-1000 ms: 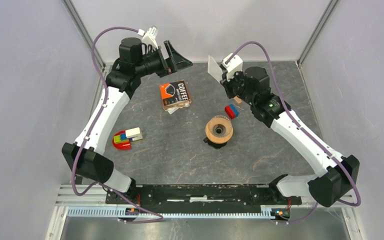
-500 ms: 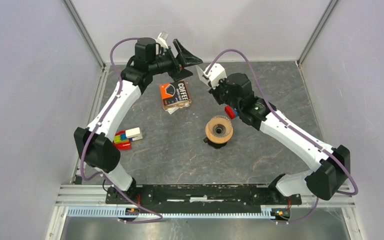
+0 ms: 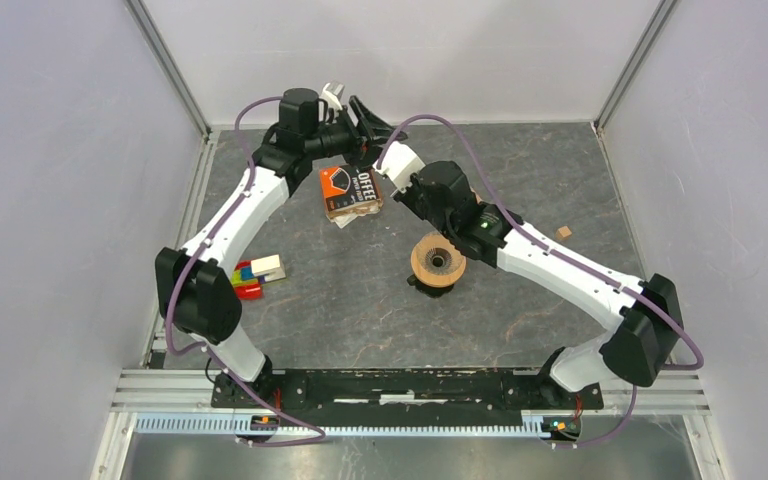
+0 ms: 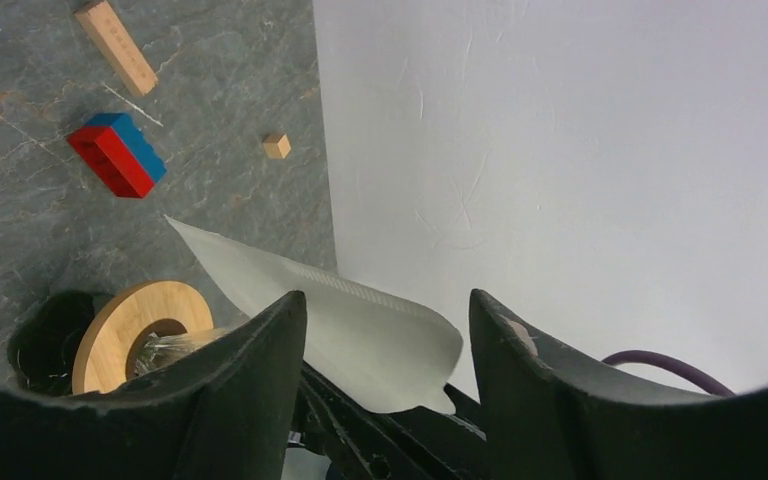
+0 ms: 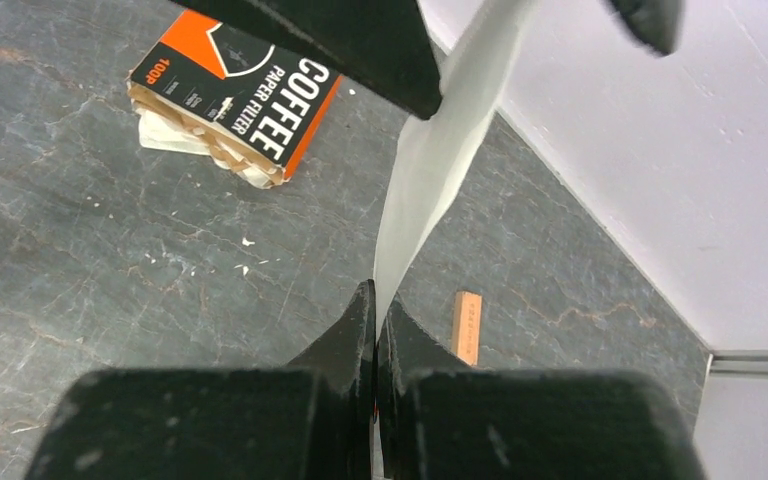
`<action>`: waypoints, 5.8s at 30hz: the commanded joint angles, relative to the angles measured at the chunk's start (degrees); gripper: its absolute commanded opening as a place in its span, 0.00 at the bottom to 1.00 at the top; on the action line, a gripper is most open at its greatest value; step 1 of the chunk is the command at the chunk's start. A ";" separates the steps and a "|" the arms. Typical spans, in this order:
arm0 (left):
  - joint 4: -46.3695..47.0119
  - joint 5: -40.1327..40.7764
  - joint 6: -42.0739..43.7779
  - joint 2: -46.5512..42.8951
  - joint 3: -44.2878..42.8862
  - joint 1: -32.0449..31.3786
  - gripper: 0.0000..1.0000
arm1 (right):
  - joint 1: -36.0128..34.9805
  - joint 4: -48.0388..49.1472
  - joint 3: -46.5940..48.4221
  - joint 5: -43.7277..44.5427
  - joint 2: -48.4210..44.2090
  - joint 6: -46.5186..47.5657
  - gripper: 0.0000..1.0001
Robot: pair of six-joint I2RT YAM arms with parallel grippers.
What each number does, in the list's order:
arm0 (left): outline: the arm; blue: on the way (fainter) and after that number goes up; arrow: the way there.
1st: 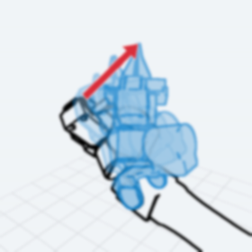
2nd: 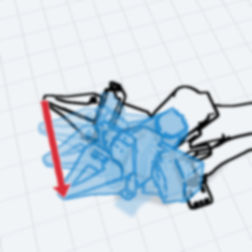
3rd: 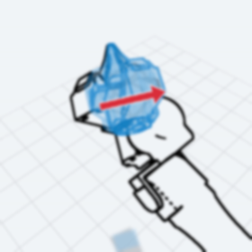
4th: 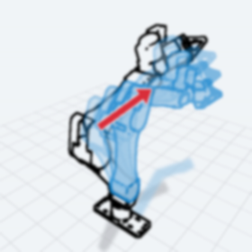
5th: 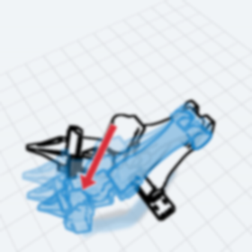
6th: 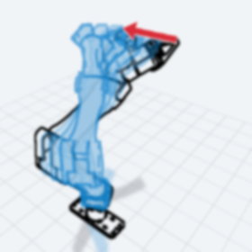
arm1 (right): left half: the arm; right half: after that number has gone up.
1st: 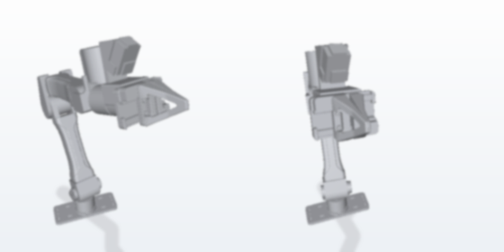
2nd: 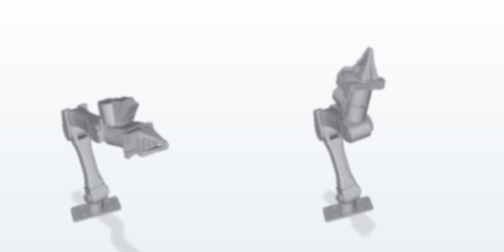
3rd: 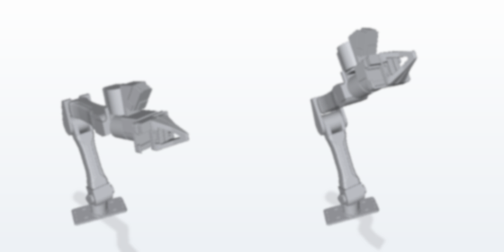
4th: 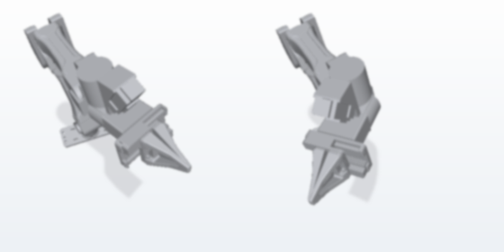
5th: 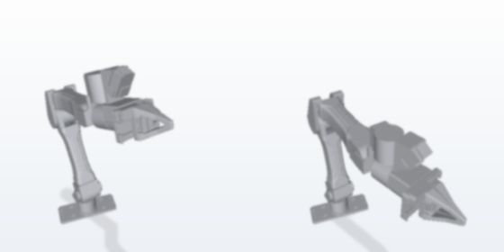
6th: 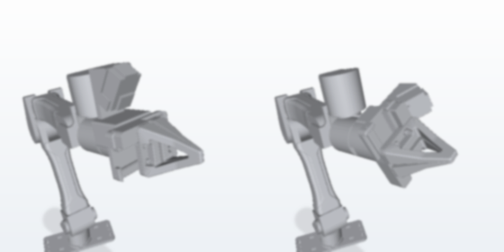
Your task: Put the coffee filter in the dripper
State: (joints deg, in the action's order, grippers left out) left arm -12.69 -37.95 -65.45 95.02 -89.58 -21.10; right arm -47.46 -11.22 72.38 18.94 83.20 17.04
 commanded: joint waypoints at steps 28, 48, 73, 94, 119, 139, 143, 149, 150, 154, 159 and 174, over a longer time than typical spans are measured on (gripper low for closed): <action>3.50 -3.26 8.23 -2.75 -0.19 0.21 0.02 | 0.04 1.16 -1.00 -5.90 -5.26 3.07 0.61; -48.40 -15.11 80.40 -5.73 -19.95 -3.61 0.02 | 13.86 -16.70 2.11 -51.77 -18.88 17.30 0.92; -49.07 -16.68 91.09 -11.63 -13.34 -8.89 0.07 | 15.59 -3.15 -5.18 -72.71 -12.17 3.55 0.00; -44.74 -20.02 98.31 -15.50 -7.03 -3.95 0.53 | 20.29 9.53 -12.89 -88.06 -13.58 -6.84 0.00; -38.82 -20.14 93.32 -15.12 -4.91 -5.43 0.51 | 20.57 13.85 -14.48 -88.97 -14.37 -10.61 0.00; -42.19 -15.85 97.38 -16.78 -4.39 -5.97 0.48 | 21.12 14.78 -15.06 -88.86 -14.42 -11.50 0.00; -39.27 -16.74 94.78 -16.37 -4.04 -5.97 0.48 | 21.12 16.37 -15.21 -89.53 -14.34 -13.10 0.00; -38.20 -21.02 92.77 -14.53 -4.55 -6.06 0.48 | 21.23 16.57 -15.17 -88.19 -14.35 -13.55 0.00; -38.20 -21.56 92.42 -14.35 -4.71 -6.06 0.48 | 21.25 16.25 -15.11 -87.36 -14.37 -13.29 0.00; -38.21 -22.75 91.47 -13.98 -5.33 -6.06 0.49 | 21.29 12.29 -13.97 -82.72 -13.99 -10.09 0.00; -38.22 -22.07 91.26 -13.63 -5.70 -6.07 0.49 | 21.27 12.34 -13.68 -82.02 -13.83 -10.26 0.00; -34.33 -24.78 87.92 -11.50 -2.50 -8.77 0.21 | 21.27 20.63 -15.43 -85.14 -12.98 -19.03 0.02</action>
State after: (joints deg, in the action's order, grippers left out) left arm -49.21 -60.38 24.95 83.46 -92.14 -28.93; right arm -26.46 5.67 57.28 -65.41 70.22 1.19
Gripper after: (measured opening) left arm 0.291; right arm 0.007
